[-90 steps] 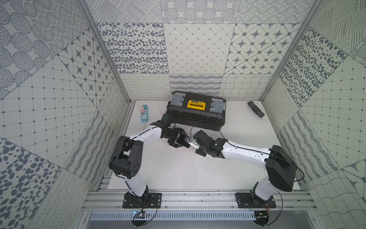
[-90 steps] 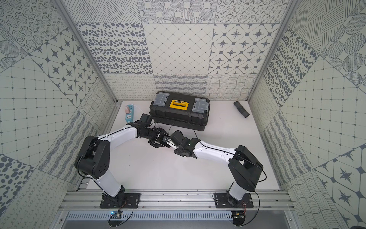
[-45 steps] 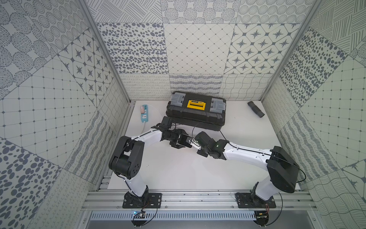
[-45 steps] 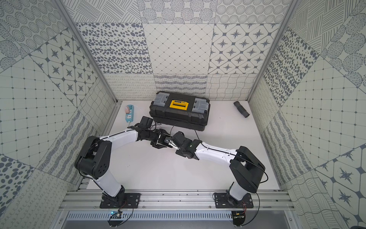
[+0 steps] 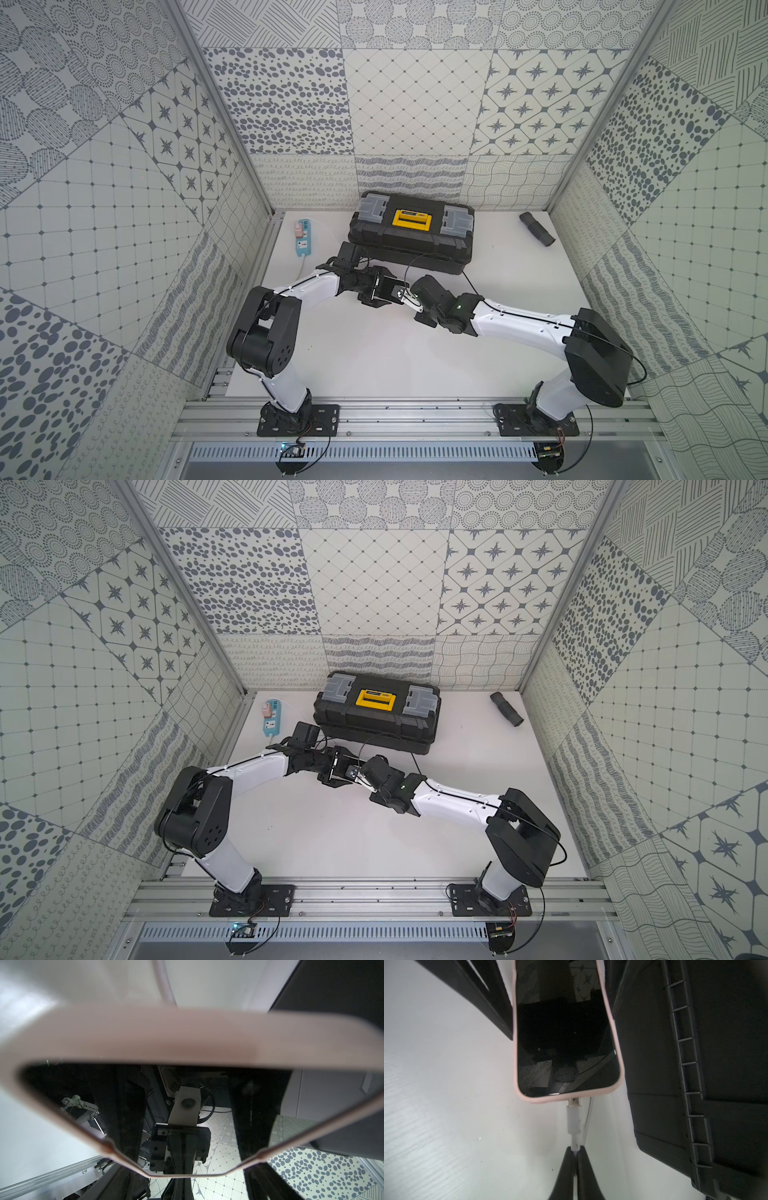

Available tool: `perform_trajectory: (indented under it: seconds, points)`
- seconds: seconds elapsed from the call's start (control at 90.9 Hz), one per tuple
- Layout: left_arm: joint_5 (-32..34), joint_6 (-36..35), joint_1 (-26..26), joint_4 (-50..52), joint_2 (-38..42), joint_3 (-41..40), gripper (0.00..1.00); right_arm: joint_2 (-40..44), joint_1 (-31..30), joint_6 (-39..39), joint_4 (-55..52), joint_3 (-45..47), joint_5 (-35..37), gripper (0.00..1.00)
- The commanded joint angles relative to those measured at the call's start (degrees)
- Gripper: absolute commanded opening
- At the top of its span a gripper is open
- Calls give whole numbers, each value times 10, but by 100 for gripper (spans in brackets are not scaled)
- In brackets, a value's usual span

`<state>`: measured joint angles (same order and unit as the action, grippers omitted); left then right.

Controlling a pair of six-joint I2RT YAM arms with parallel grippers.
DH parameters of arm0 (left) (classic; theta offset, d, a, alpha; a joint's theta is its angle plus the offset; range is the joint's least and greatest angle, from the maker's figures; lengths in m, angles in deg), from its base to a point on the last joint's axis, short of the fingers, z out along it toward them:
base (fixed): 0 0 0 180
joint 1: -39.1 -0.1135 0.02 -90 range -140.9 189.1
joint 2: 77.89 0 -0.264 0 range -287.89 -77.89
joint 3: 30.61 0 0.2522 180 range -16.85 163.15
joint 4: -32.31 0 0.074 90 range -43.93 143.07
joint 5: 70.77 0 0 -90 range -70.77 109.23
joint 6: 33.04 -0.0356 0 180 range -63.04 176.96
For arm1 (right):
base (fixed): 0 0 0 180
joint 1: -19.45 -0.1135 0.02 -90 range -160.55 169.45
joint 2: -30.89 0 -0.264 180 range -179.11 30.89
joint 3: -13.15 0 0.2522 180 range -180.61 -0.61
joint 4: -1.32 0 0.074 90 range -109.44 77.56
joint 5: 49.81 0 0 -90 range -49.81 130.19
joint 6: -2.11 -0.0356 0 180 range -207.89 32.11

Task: Plug the charging cable into the phone
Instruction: Insert the charging cable into the phone.

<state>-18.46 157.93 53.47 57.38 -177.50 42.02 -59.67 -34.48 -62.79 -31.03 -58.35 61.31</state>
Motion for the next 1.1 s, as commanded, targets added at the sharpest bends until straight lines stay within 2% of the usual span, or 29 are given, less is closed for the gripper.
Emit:
perform_trajectory:
  seconds: [0.0,0.165,0.473,0.583,0.792,1.09]
  points:
    - [-76,-9,13,-15,3,22,0,16,-3,4,60,-14,-16,0]
    - [-58,-74,12,68,-7,74,0,15,-3,9,54,-25,-16,0]
    - [-59,-89,13,77,-9,79,0,9,-3,10,54,-30,-20,0]
    - [-52,-116,14,116,-9,96,0,5,-3,9,55,-34,-20,0]
    - [-43,-132,20,140,-14,108,0,-1,-2,3,56,-46,-21,0]
    - [-51,-112,28,116,-20,108,0,-2,-2,-2,60,-42,-25,0]
